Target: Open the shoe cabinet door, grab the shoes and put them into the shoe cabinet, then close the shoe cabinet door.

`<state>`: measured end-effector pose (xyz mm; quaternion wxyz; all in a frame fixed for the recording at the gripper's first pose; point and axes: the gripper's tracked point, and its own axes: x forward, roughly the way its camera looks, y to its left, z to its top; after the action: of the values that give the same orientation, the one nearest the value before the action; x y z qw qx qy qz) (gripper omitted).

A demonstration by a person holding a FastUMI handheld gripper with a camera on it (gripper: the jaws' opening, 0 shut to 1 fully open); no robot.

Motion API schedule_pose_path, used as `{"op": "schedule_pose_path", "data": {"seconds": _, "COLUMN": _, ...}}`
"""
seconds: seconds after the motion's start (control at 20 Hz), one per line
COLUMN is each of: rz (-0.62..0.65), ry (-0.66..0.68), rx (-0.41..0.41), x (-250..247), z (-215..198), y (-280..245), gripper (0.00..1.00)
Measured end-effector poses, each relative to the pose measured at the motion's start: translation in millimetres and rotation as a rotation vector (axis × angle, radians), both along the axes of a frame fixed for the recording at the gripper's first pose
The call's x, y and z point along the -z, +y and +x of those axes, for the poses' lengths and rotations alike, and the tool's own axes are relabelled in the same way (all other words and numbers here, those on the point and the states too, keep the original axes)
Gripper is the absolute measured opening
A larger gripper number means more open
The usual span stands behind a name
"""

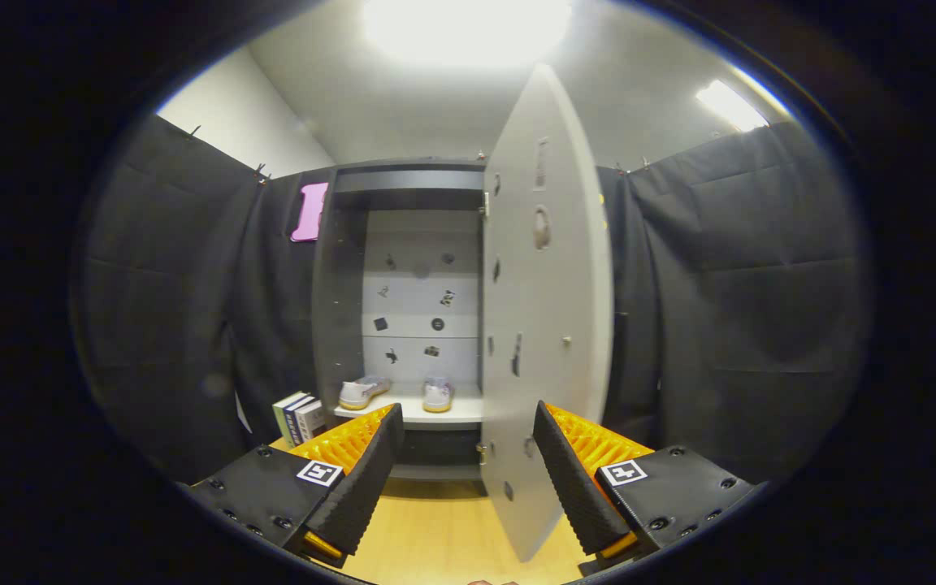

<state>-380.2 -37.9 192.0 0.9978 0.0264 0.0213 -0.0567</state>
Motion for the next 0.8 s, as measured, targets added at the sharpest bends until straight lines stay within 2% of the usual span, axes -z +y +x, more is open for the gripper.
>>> {"op": "schedule_pose_path", "data": {"seconds": 0.25, "rz": 0.064, "ry": 0.023, "rx": 0.133, "x": 7.3, "z": -21.8, "y": -75.0, "gripper": 0.98}}
{"op": "schedule_pose_path", "data": {"seconds": 0.45, "rz": 0.051, "ry": 0.034, "rx": 0.176, "x": 13.9, "z": -2.5, "y": -132.4, "gripper": 0.98}}
{"op": "schedule_pose_path", "data": {"seconds": 0.65, "rz": 0.007, "ry": 0.056, "rx": 0.129, "x": 20.5, "z": 35.1, "y": -169.5, "gripper": 0.99}}
{"op": "schedule_pose_path", "data": {"seconds": 0.8, "rz": -0.018, "ry": 0.059, "rx": 0.061, "x": 20.9, "z": 63.6, "y": -175.9, "gripper": 0.99}}
